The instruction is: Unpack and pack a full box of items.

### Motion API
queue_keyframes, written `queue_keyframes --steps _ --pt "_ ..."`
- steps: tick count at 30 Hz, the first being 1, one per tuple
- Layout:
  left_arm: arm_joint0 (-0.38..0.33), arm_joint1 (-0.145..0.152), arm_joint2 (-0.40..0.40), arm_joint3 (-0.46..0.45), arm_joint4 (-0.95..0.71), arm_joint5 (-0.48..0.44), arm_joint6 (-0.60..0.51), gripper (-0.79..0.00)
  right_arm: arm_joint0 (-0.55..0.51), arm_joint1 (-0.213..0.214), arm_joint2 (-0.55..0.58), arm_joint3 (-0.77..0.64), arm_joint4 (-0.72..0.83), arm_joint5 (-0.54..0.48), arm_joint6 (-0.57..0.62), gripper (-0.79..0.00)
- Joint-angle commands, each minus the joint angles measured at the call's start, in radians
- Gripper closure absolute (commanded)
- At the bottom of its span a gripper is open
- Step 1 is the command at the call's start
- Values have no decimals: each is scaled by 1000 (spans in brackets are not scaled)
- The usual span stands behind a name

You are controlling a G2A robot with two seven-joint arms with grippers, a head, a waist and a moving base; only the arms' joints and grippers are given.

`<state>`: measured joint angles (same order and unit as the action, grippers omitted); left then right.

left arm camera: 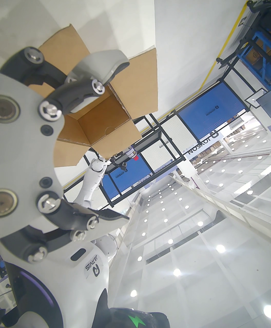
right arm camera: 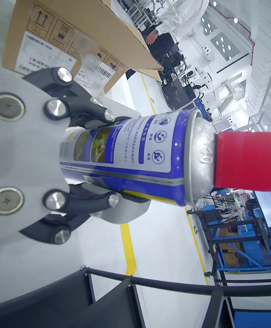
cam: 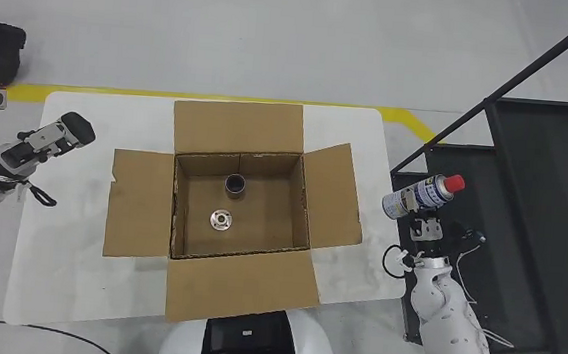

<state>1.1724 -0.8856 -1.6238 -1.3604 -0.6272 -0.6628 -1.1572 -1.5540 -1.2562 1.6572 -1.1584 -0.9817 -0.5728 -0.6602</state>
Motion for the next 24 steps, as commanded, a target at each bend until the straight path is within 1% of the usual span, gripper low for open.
queue_keyframes --steps 1,17,19,20,24 --pt "0 0 0 0 0 0 0 -785 0 0 0 0 0 0 0 0" --pt "0 0 0 0 0 0 0 -785 -4 0 0 -15 -8 11 -1 0" --pt "0 0 0 0 0 0 0 -785 -15 -1 -2 -31 -33 24 -42 0" --pt "0 0 0 0 0 0 0 -785 -17 -4 -4 -29 -21 25 -72 0" --pt "0 0 0 0 0 0 0 -785 -16 -5 -20 7 -126 77 -190 0"
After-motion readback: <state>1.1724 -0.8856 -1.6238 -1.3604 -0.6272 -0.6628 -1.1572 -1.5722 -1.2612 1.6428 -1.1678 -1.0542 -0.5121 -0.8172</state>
